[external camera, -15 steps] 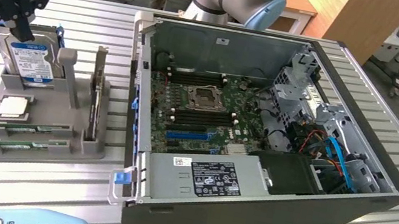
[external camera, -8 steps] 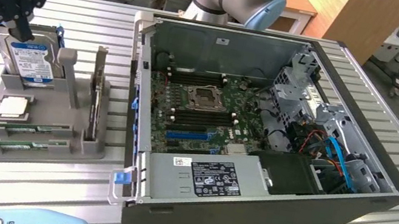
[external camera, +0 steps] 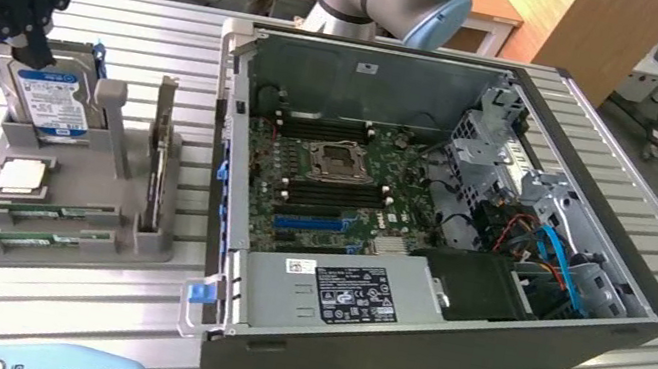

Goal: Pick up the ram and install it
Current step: 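Pick up the ram and move it above insertion slot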

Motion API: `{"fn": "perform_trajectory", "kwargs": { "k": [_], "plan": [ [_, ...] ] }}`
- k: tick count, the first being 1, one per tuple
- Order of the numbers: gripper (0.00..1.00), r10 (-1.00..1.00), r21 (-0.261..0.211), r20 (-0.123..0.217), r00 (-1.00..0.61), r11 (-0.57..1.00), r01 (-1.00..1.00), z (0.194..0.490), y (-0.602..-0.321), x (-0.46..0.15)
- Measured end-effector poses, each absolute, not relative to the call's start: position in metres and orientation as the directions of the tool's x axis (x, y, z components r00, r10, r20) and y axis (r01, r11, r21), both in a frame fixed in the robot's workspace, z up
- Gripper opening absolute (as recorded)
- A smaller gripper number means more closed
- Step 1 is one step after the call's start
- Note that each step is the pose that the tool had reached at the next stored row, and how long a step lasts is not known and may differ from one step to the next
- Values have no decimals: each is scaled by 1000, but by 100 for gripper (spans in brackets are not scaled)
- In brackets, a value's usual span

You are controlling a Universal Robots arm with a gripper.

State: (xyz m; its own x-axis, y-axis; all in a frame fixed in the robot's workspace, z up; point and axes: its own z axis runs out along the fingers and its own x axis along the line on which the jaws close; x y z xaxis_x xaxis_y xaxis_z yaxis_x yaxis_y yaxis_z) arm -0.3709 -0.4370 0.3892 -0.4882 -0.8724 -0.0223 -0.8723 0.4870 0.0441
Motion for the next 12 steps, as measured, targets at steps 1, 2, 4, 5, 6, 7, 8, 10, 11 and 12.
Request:
{"fn": "perform_trajectory", "kwargs": {
  "k": [1,2,4,5,6,7,8,10,11,12],
  "plan": [
    [10,-881,44,-22,-472,471,-881,389,-437,-371],
    [10,-889,44,-22,-457,455,-889,389,-437,-371],
    [10,-905,44,-22,-424,423,-905,389,-437,-371],
    [10,-913,44,-22,-407,406,-913,389,-437,-371],
    [10,-920,44,-22,-390,389,-920,389,-437,-371],
    [10,-927,44,-21,-374,373,-927,389,-437,-371],
    [10,-934,44,-21,-357,356,-934,389,-437,-371],
    [10,-946,44,-21,-323,322,-946,389,-437,-371],
    [10,-952,43,-21,-306,305,-951,389,-437,-371],
    [10,-958,43,-21,-287,286,-957,389,-437,-371]
  ]
}}
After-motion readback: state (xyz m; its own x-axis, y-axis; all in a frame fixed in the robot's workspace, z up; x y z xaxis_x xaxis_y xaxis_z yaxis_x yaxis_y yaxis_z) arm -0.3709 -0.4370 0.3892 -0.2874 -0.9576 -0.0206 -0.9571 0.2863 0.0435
